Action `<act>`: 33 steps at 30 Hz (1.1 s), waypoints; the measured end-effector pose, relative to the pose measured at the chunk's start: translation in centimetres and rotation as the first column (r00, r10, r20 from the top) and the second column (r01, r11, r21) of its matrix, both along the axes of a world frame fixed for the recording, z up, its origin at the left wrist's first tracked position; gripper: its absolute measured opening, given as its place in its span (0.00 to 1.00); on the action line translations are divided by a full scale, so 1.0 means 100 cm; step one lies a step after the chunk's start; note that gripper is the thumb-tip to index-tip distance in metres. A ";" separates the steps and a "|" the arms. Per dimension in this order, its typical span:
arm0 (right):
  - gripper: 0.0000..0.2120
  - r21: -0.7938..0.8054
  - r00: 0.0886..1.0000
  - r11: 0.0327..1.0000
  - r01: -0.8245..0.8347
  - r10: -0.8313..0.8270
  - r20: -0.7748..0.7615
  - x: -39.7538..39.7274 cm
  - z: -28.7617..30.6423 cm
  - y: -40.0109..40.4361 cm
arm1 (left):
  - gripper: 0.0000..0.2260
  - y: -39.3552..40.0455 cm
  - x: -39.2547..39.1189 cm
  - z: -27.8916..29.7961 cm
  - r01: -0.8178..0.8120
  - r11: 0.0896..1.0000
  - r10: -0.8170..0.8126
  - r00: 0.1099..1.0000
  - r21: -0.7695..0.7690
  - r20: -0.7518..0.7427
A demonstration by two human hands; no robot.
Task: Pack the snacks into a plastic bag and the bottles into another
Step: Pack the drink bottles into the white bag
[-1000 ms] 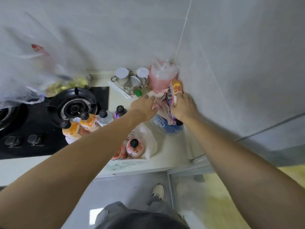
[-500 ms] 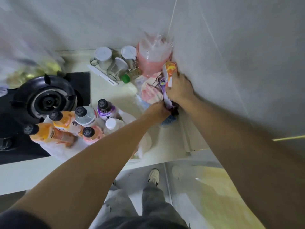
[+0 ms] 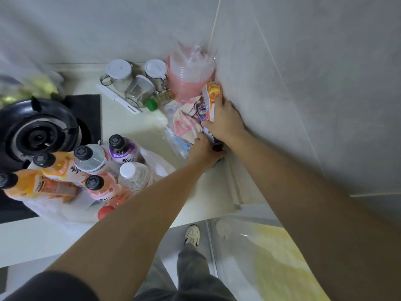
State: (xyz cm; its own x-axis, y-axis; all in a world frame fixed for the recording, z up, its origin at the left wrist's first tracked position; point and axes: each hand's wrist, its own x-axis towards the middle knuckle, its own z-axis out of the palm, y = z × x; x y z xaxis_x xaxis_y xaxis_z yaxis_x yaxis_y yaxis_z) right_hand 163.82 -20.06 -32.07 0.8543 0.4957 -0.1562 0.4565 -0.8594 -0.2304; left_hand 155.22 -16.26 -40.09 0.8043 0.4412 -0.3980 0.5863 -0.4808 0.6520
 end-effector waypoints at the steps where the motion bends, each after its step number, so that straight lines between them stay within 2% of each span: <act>1: 0.42 0.010 1.000 1.000 0.006 -0.006 -0.009 -0.001 -0.002 0.000 | 0.35 0.000 0.000 -0.001 -0.004 1.000 0.004 1.000 -0.003 -0.002; 7: 0.38 0.065 0.997 0.995 0.069 -0.067 -0.034 -0.003 0.000 0.004 | 0.26 0.013 -0.009 0.005 -0.052 0.992 0.051 0.999 -0.119 -0.018; 11: 0.35 0.084 0.995 0.993 0.085 -0.080 -0.060 -0.008 0.008 0.005 | 0.23 0.017 -0.016 0.018 -0.040 0.996 0.038 0.999 -0.085 -0.022; 13: 0.34 0.076 0.997 0.994 0.072 -0.069 -0.043 -0.012 0.014 0.006 | 0.22 0.022 -0.020 0.028 -0.036 0.998 0.036 0.999 -0.044 0.003; 16: 0.28 0.031 0.999 0.999 0.016 -0.017 0.033 -0.015 0.034 0.009 | 0.18 0.039 -0.026 0.054 -0.031 0.999 0.030 0.998 0.022 0.057; 21: 0.23 0.057 0.995 0.998 -0.012 0.007 0.098 -0.017 0.083 0.008 | 0.15 0.075 -0.030 0.116 -0.026 0.972 -0.011 0.987 0.233 0.158; 26: 0.23 0.161 0.998 0.987 -0.003 -0.006 0.057 -0.017 0.131 -0.006 | 0.15 0.105 -0.035 0.163 0.027 0.927 -0.104 0.977 0.374 0.187; 29: 0.23 0.165 0.999 0.986 0.013 -0.022 0.049 -0.024 0.146 -0.008 | 0.14 0.115 -0.042 0.184 0.039 0.925 -0.125 0.970 0.378 0.207; 33: 0.28 0.232 0.998 0.972 0.028 -0.039 0.042 -0.032 0.152 -0.007 | 0.11 0.128 -0.054 0.212 -0.018 0.916 -0.119 0.943 0.402 0.312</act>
State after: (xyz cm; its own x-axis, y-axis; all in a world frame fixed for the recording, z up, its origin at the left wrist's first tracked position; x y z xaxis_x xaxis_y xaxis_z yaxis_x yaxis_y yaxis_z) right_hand 160.67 -20.75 -16.86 0.8747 0.4846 -0.0008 0.4430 -0.8003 -0.4040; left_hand 149.78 -3.43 -18.85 0.8830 0.4614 0.0857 0.3437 -0.7601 0.5514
